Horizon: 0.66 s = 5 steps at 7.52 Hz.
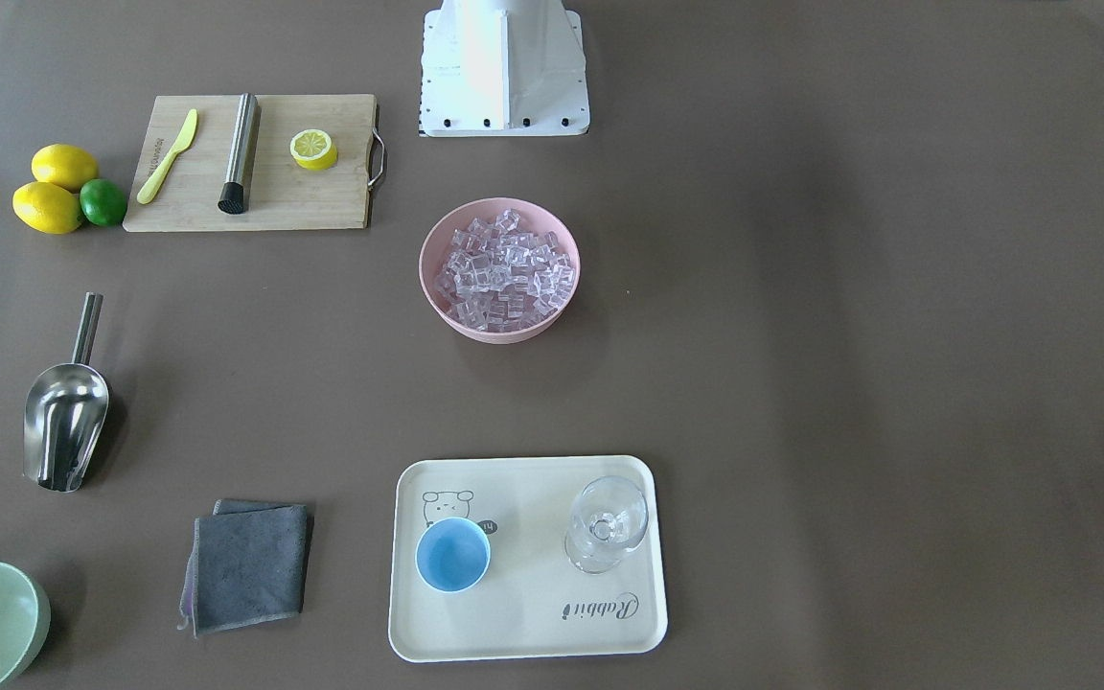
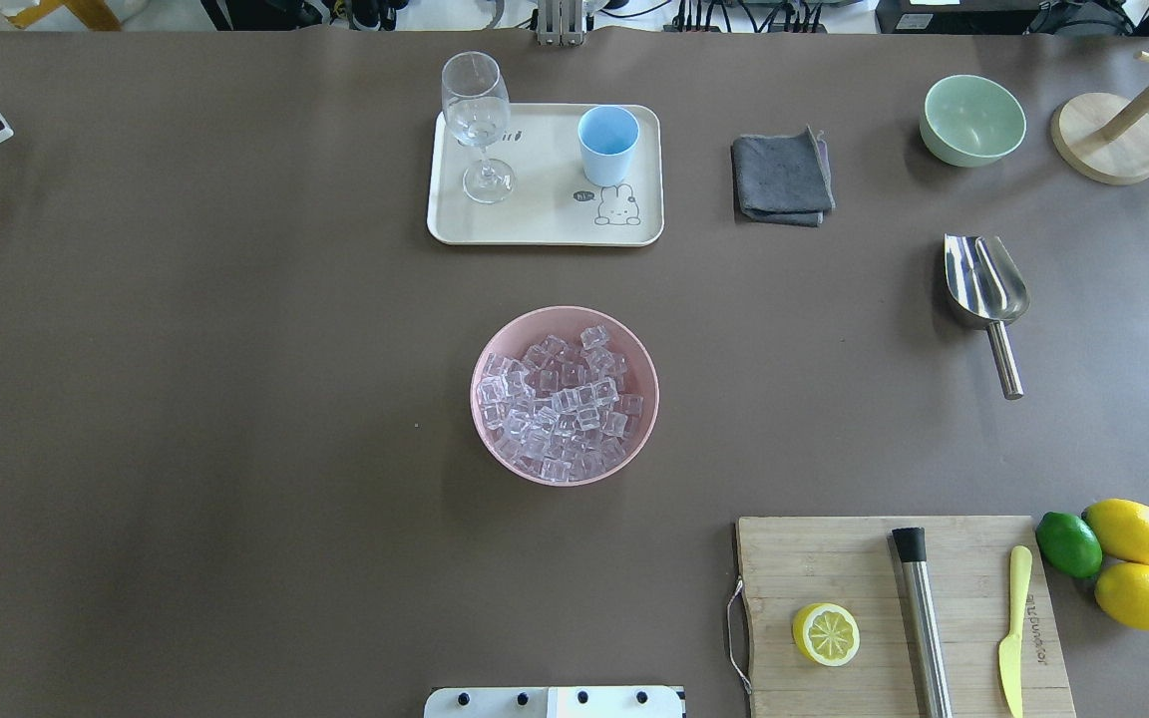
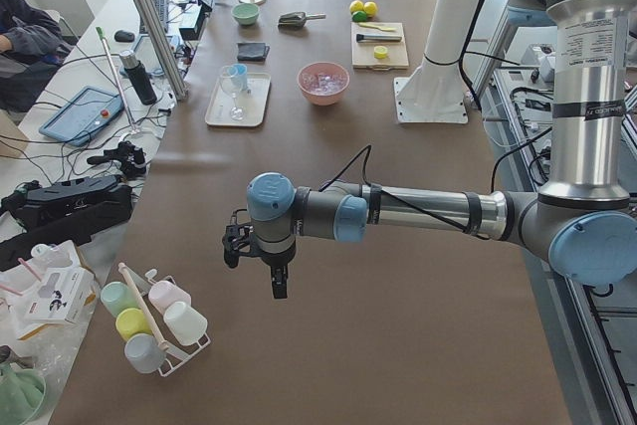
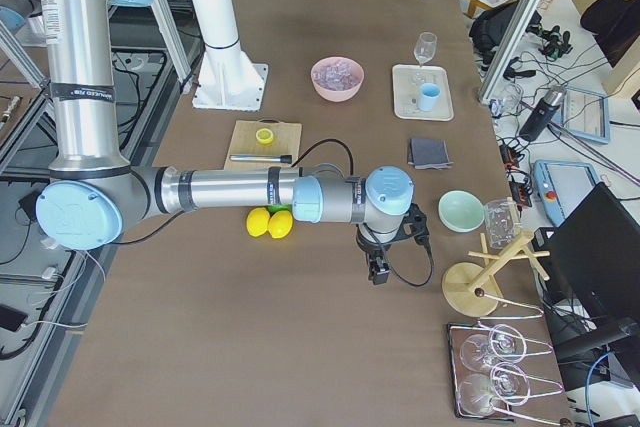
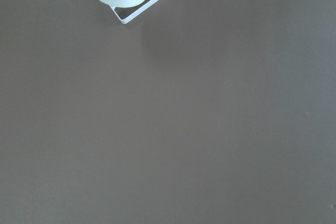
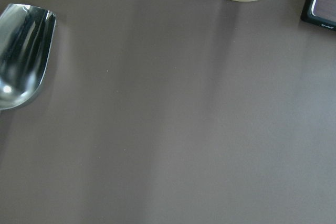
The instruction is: Put ice in cup with scoop
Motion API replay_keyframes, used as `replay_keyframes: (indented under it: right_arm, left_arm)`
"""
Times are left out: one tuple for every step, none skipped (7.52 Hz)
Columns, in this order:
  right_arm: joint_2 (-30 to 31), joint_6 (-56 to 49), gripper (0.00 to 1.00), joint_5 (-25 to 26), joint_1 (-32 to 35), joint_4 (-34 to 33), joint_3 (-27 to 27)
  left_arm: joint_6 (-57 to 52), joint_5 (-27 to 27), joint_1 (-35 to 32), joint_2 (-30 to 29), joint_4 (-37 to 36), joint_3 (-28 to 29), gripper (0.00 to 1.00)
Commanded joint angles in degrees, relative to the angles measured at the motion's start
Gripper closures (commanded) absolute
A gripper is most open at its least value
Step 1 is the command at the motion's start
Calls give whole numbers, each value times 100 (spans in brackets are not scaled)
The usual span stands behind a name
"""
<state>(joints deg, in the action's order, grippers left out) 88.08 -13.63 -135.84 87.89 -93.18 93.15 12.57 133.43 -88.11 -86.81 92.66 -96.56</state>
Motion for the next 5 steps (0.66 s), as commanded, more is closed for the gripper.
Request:
replay_keyframes:
  right_arm:
    - [-168, 1589, 0, 14, -961, 45, 332]
    - [-438, 2166, 0, 92, -1289, 54, 361]
    - [-485, 2667, 0, 93, -1544, 45, 535]
    - [-476, 2872, 0, 49, -1721, 45, 572]
    - [-476, 3205, 0, 32, -1958, 54, 625]
  left_arm:
    - [-36, -2, 13, -29, 24, 14, 2]
    - [17, -2, 21, -107, 24, 101, 2]
    - [-9, 7, 65, -117, 41, 76, 2]
    - [17, 7, 170, -151, 33, 76, 2]
    - [-18, 16, 188, -178, 41, 67, 2]
